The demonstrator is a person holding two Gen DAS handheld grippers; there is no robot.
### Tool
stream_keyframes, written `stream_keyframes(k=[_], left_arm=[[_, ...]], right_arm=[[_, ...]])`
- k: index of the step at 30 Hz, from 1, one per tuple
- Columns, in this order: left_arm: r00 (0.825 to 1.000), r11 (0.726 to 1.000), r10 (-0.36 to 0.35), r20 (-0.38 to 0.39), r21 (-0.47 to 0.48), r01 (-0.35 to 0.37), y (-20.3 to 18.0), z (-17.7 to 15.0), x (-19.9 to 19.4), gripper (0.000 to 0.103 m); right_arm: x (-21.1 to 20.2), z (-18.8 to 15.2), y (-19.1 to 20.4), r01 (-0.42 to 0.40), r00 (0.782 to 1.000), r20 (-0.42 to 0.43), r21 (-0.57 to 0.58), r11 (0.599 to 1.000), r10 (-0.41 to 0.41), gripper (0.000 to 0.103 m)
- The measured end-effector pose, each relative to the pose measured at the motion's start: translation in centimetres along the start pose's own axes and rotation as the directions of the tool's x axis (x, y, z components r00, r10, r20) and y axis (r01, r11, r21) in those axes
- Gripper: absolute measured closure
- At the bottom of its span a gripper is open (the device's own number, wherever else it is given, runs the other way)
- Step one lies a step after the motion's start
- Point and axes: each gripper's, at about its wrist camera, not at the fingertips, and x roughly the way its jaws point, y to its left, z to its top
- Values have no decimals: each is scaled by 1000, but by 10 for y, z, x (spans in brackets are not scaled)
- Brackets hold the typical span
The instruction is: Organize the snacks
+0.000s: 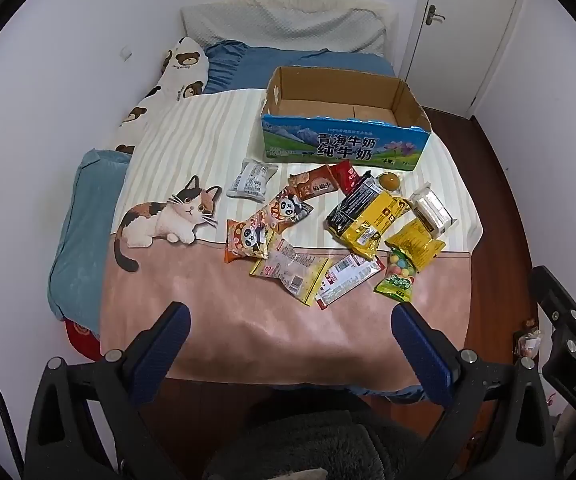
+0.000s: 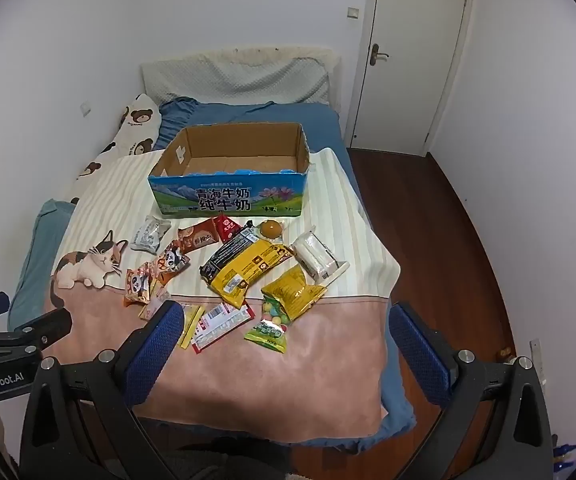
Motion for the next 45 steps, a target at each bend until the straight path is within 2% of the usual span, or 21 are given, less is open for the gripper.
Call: stream_keyframes(k=[8, 15, 45], left_arm=[[1000, 1000, 5, 4, -6, -5, 10, -6, -5, 0], [1000, 1000, 6, -7, -16, -6, 15, 6, 3, 0], [1000, 1000, 11, -10, -4, -11, 8, 14, 9, 0]], right_arm=[[6, 3, 6, -25, 999, -30, 8, 1000, 25, 0], [10, 8, 9, -40, 998, -43, 7, 999, 41, 0], [21, 9, 10, -62, 996, -69, 30, 998, 64, 0]])
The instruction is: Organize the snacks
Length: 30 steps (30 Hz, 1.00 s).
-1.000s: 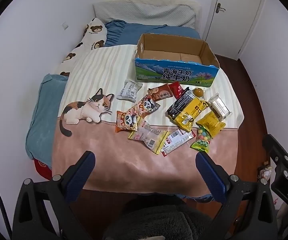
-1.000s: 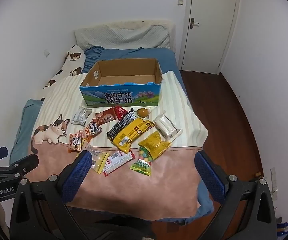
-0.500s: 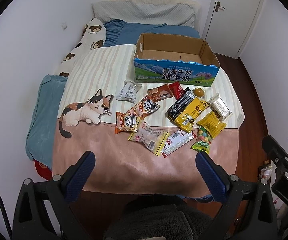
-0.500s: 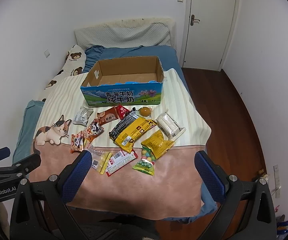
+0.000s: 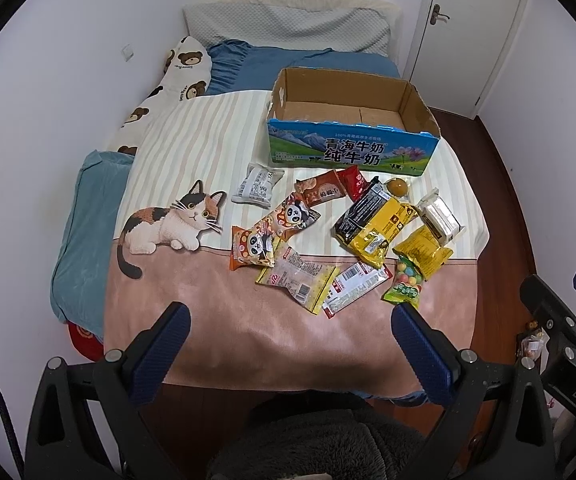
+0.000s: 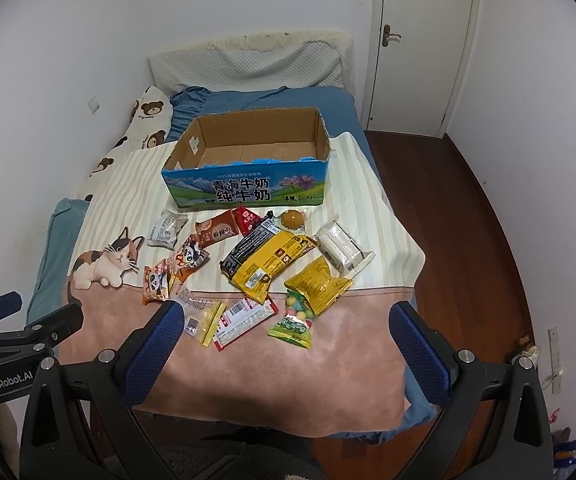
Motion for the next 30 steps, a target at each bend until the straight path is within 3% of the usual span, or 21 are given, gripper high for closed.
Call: stream_keyframes(k=[30], left_arm=[[1000, 1000, -1, 8, 0, 1, 12, -1, -2, 0]], right_arm=[[-4, -1, 3, 4, 1000, 15, 13, 1000, -4, 0]])
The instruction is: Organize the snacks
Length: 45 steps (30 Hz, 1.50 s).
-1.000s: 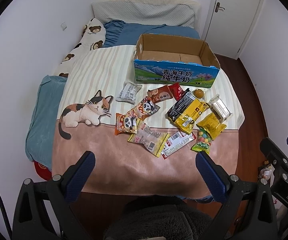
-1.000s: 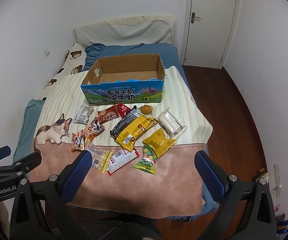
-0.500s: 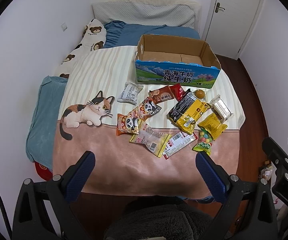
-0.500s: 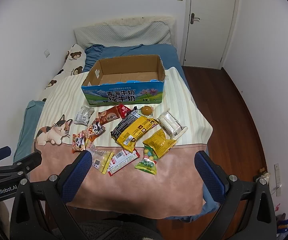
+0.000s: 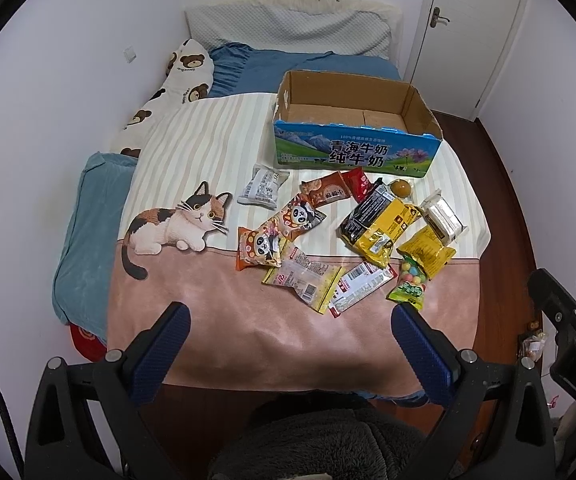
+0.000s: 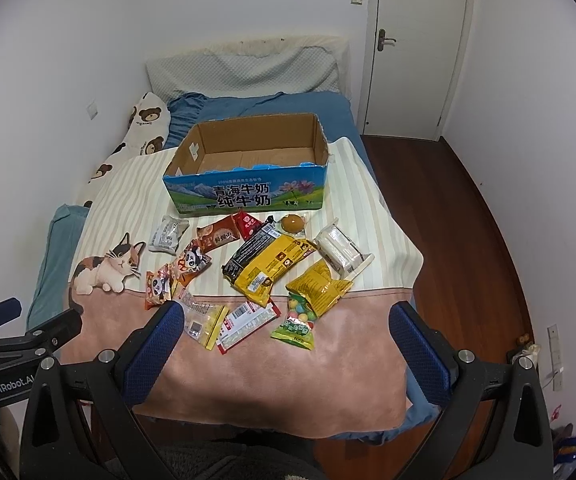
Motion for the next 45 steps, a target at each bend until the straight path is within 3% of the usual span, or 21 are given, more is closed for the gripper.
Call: stream_keyframes(k=[21, 27, 31, 35, 39, 45], left_arm=[[1000, 1000, 14, 20, -10, -14, 3, 1, 2, 0], [997, 998, 70, 43, 0, -70, 5, 30, 43, 0], [995, 987, 94, 27, 128, -97, -18, 56, 98, 0], [995, 937, 96, -28, 340, -81, -65, 73, 160, 0], [990, 846, 91, -105, 533, -21, -125, 81, 227, 0], [956, 765, 121, -266, 639, 81, -187, 89, 323, 0]], right_arm=[[1, -1, -2, -9, 1000, -2, 27, 1000, 9, 0], [55, 10, -13, -22, 998, -64, 76, 997, 27, 0], [122, 15, -34, -50, 985, -155, 162, 985, 76, 0], [185, 12, -62, -27, 975, -212, 193, 981, 69, 0], [233, 21, -81, -4, 967, -254, 127, 992, 37, 0], [305, 46, -108, 6, 950, -312, 8, 1000, -3, 4]])
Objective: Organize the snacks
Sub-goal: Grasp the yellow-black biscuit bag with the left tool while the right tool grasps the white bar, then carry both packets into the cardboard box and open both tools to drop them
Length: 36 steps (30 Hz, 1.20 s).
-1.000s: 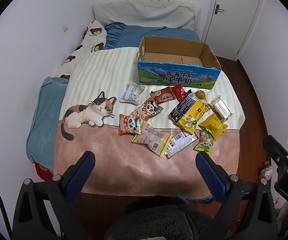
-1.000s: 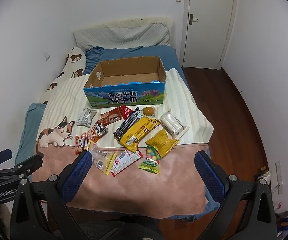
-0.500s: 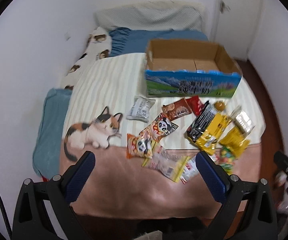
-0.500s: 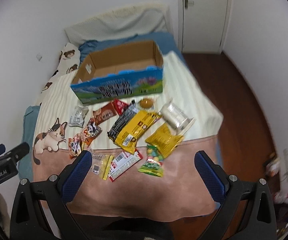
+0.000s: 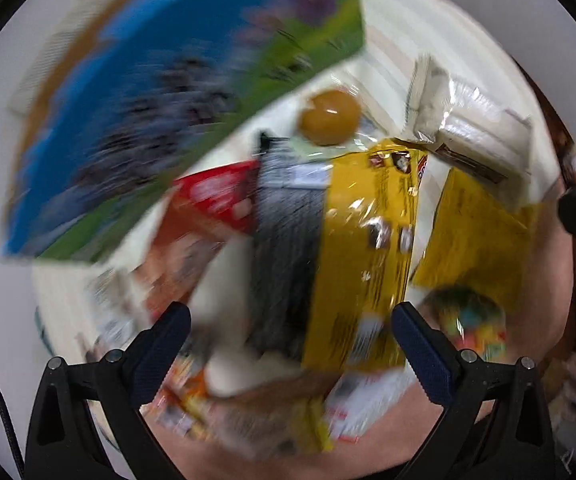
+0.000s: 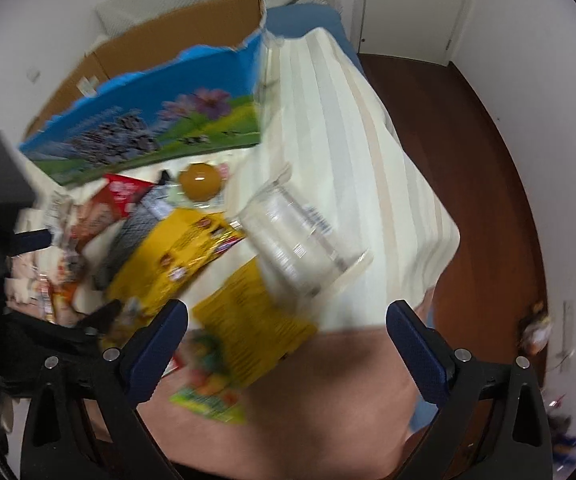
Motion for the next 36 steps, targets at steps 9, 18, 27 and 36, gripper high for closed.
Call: stream_keyframes(k=[9, 18, 27, 36], left_arm=[[1000, 998, 5, 24, -55, -4, -6, 8, 20, 23], [986, 808, -146, -78, -585, 74, 60, -55, 44, 18], [977, 791, -203, -59, -599, 128, 90, -56, 65, 22], [995, 811, -91, 45, -576, 100, 109, -98, -16, 23]], right_arm=[[55, 34, 12, -5, 997, -79, -245, 969, -15, 21], [97, 40, 9, -22, 986, -166, -184, 983, -9, 41], [129, 26, -20, -136, 941, -288, 150, 979, 175, 35], [103, 20, -18, -72, 982, -168, 119, 990, 91, 45]])
